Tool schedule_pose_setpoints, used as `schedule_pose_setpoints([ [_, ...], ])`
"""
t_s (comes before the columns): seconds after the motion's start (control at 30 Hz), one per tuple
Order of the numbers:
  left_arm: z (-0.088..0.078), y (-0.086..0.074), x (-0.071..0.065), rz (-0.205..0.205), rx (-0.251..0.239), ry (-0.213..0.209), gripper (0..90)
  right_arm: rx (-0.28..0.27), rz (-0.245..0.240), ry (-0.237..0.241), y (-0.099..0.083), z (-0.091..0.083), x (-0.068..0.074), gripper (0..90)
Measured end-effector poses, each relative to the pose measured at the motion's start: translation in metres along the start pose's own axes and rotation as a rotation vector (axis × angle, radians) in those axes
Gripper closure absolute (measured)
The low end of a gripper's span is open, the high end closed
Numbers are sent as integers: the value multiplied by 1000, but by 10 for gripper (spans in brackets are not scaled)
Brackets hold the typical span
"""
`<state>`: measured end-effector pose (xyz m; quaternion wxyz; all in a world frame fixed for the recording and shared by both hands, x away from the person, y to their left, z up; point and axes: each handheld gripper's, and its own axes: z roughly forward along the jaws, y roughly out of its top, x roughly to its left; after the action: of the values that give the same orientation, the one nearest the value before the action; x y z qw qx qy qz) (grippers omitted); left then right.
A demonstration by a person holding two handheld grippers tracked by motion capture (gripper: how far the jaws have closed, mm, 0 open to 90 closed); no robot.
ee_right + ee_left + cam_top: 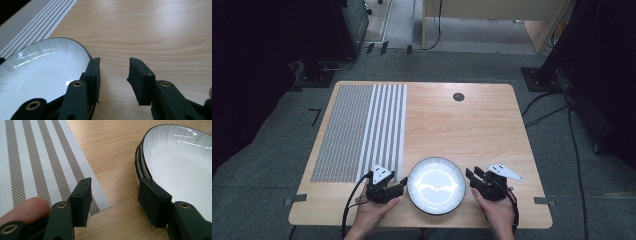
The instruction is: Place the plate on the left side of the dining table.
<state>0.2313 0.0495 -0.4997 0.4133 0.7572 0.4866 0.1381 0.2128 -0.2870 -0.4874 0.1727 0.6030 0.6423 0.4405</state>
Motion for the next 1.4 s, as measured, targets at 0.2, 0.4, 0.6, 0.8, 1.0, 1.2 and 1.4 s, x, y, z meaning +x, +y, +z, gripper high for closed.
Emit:
schedule_pose_setpoints([
  [0.2,-3,0,-1,-11,-24,-28,510,15,11,53,-4,4,6,703],
  [0.4,-2,-1,-1,-8,-16,-50,564,63,31,67,-6,7,9,756],
  [0.6,0,-3,-2,2,4,-60,634,81,43,67,-7,8,13,827],
  [0.8,2,-5,-5,12,14,-55,667,80,54,49,-8,7,14,843],
  [1.0,4,-7,-7,32,28,-44,702,85,82,39,-7,7,15,844],
  [1.2,5,-8,-9,42,25,-36,716,94,103,52,-6,7,13,839],
  [1.4,7,-9,-11,50,30,-18,740,86,79,29,-7,8,17,826],
])
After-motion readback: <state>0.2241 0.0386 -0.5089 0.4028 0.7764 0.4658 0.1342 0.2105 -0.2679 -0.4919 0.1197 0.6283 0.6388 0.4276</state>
